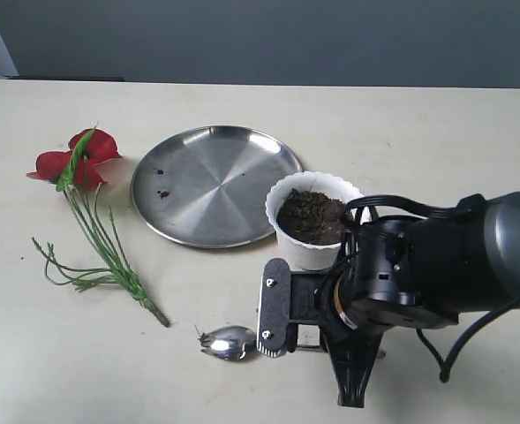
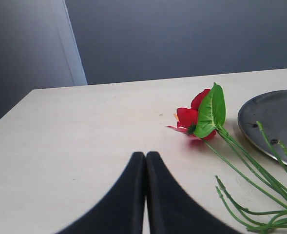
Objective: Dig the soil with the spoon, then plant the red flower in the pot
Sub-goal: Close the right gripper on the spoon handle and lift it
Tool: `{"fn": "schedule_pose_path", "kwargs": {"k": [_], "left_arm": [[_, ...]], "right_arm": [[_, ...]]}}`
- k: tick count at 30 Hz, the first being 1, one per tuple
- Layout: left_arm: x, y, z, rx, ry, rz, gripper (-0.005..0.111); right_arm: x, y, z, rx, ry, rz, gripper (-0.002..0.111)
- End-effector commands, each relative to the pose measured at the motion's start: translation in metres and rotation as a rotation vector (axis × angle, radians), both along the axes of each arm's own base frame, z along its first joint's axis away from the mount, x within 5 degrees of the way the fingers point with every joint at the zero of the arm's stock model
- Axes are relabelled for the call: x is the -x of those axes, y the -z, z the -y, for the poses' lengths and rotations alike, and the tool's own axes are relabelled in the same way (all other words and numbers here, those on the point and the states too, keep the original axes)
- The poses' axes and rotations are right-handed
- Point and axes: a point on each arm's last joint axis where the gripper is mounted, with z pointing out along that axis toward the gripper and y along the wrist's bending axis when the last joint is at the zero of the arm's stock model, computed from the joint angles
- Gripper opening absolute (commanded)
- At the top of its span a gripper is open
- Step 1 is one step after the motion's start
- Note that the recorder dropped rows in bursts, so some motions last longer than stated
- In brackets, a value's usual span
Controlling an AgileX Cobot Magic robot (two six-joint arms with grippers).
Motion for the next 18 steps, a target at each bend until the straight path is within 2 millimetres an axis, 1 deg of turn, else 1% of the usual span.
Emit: {"fn": "schedule_pose_path", "kwargs": {"k": [1,6,11,14,16,18], "left_arm": [[0.000,-0.002,0.000,0.001,0.006,0.014,0.000],[0.000,-0.002,0.000,0.001,0.006,0.014,0.000],[0.000,-0.002,0.000,0.001,0.006,0.014,0.000],[0.000,-0.002,0.000,0.001,0.006,0.014,0.000],[0.000,-0.002,0.000,0.001,0.006,0.014,0.000],[0.000,-0.002,0.000,0.001,0.006,0.014,0.000]], "right_arm": [[0.005,0.006,0.001,0.014,-0.014,-0.060,0.031],[0.004,0.002,0.002,0.020,-0.040,-0.038,0.031],[-0.004,-0.021,-0.004,-0.008,0.029,0.009,0.031],[-0.004,-0.037,-0.007,-0.053,0.081,0.000,0.031],[-0.001,-0.042,-0.007,-0.081,0.097,-0.020,0.031],[0.002,-0.041,-0.007,-0.078,0.087,-0.053,0.031]]}}
